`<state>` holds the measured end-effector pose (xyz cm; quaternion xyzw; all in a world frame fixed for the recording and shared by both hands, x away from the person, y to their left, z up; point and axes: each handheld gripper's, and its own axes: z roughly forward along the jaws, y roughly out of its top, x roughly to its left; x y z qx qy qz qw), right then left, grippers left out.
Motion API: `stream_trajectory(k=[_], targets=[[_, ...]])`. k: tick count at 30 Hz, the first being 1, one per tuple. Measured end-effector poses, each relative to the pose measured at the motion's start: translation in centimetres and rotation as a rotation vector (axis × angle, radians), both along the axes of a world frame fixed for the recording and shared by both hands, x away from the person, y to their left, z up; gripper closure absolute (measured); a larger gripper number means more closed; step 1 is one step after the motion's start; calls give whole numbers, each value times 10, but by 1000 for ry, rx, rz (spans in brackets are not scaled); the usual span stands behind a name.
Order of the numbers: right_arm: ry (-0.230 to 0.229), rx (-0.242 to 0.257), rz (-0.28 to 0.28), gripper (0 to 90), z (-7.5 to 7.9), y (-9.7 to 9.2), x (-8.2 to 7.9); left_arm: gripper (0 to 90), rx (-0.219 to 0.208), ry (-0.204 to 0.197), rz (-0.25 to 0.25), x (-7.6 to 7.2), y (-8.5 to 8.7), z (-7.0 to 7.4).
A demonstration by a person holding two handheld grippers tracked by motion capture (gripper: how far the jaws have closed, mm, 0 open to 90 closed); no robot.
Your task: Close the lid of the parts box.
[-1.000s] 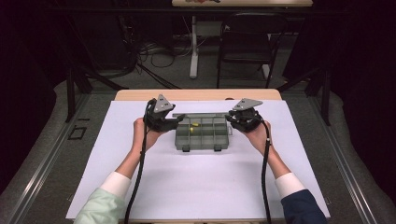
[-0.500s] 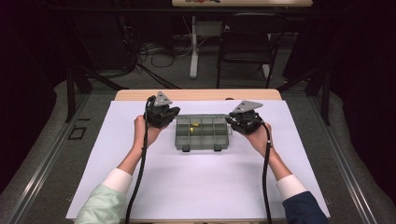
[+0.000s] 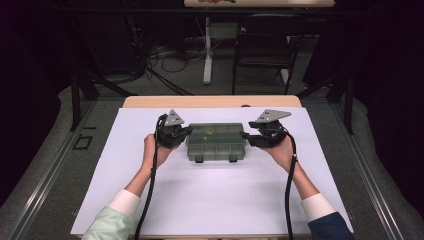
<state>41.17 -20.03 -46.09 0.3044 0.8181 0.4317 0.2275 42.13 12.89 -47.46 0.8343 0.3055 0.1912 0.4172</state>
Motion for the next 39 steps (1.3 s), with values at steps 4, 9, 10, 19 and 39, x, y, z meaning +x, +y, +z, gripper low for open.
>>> stream_trajectory(k=[4, 9, 10, 19, 39], targets=[[-15, -6, -16, 791, -4, 7, -5, 894, -19, 0, -3, -4, 0, -7], [-5, -1, -2, 900, -14, 16, -9, 895, -15, -2, -8, -10, 1, -14], [-4, -3, 3, 900, -16, 17, -9, 895, -21, -5, -6, -11, 1, -15], [10, 12, 10, 900, -32, 25, -13, 895, -2, -26, -9, -21, -1, -22], [37, -41, 12, 900, -46, 32, -19, 895, 22, -27, -11, -27, -4, -34]])
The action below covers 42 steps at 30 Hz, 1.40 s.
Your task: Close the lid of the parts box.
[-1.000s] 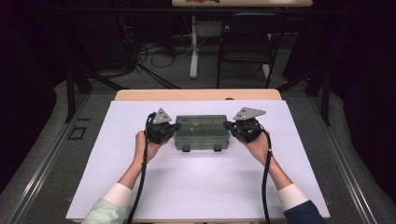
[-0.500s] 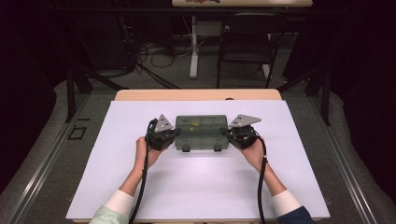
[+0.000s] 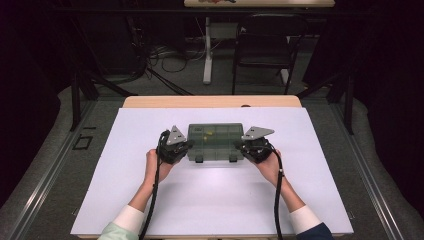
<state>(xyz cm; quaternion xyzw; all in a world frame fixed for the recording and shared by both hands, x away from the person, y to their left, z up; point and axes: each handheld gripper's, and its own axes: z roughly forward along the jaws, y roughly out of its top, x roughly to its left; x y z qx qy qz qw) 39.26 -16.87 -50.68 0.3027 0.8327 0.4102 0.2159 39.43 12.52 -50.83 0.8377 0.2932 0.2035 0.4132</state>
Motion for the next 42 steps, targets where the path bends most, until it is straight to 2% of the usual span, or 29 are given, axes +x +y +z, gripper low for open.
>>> stream_trajectory(k=[11, 29, 30, 31, 33, 37, 42], targets=[[25, -27, 3, 900, -8, 1, 1, 894, 33, 25, -15, 3, -3, -12], [39, -26, 6, 900, -10, 1, 2, 896, 25, 36, -17, 3, -2, -14], [41, -29, 5, 900, -10, 1, 2, 896, 39, 42, -20, 4, -3, -16], [53, -57, 6, 900, -12, 2, 3, 897, 46, 44, -16, 3, -4, -18], [56, -44, 6, 900, -15, 1, 3, 898, 37, 42, -21, 3, -3, -19], [45, -58, 2, 900, -15, 3, 2, 898, 38, 47, -10, 4, -2, -19], [56, -42, -4, 900, -16, 2, 2, 899, 25, 56, 3, 4, -2, -20]])
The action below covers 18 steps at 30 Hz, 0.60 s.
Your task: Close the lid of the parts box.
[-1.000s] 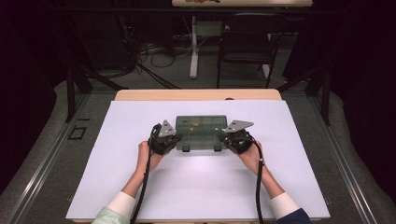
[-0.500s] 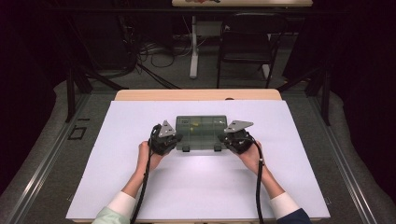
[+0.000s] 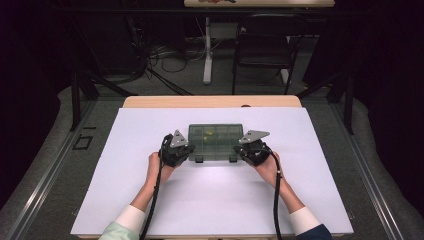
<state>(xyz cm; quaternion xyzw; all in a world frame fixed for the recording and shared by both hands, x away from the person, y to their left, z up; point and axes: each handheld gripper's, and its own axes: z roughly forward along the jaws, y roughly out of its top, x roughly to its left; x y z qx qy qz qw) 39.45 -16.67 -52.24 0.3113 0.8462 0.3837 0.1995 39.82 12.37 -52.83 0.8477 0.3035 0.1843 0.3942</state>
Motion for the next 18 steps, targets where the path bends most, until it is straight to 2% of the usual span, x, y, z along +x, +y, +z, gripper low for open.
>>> stream_trajectory(k=[8, 18], targets=[[1, 16, -5, 900, -1, -1, -1, 900, -4, -1, 7, 1, 1, -1], [-13, -1, -15, 900, 0, 1, -2, 879, 5, -2, 15, 1, 0, 1]])
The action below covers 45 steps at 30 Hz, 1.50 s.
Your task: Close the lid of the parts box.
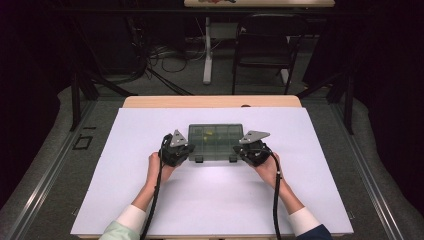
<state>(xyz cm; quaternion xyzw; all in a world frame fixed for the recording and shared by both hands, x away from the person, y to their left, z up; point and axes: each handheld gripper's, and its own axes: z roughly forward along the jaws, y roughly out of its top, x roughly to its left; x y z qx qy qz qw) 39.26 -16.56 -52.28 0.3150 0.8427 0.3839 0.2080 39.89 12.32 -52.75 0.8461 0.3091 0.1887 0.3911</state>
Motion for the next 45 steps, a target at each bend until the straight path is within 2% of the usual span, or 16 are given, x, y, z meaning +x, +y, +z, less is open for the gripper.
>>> stream_trajectory(k=[3, 6, 8, 10, 11, 13, 15, 19, 22, 25, 31, 36, 45], targets=[[-2, -2, -8, 877, 0, 1, -2, 834, 0, 6, 2, 0, 0, 1], [-5, 0, -12, 803, 1, 0, -3, 769, -2, 12, -6, 2, -1, 3], [-5, 5, -10, 720, 2, -2, -2, 674, 5, 18, -3, 1, -1, 5], [6, 11, -16, 595, 3, -2, -2, 587, 1, 24, 1, 1, -1, 7], [12, 20, -11, 558, 4, -4, -2, 519, 0, 34, 6, 0, -1, 8], [29, 25, -8, 406, 5, -5, -3, 422, 0, 50, 2, -1, -1, 11], [39, 34, -8, 301, 7, -7, -5, 329, 8, 53, 11, -2, 0, 13], [47, 41, 2, 164, 13, -11, -10, 218, 10, 60, 1, -6, 5, 17], [63, 44, 13, 113, 17, -12, -14, 166, 14, 55, -3, -10, 7, 22], [77, 41, 26, 72, 20, -12, -18, 151, 13, 53, -7, -15, 9, 26], [95, 18, 48, 11, 25, -14, -27, 95, 38, 54, -15, -26, 13, 30], [95, 5, 57, 0, 30, -16, -36, 45, 60, 52, -19, -38, 18, 31], [83, 2, 64, 0, 35, -23, -54, 29, 83, 66, -27, -59, 25, 27]])
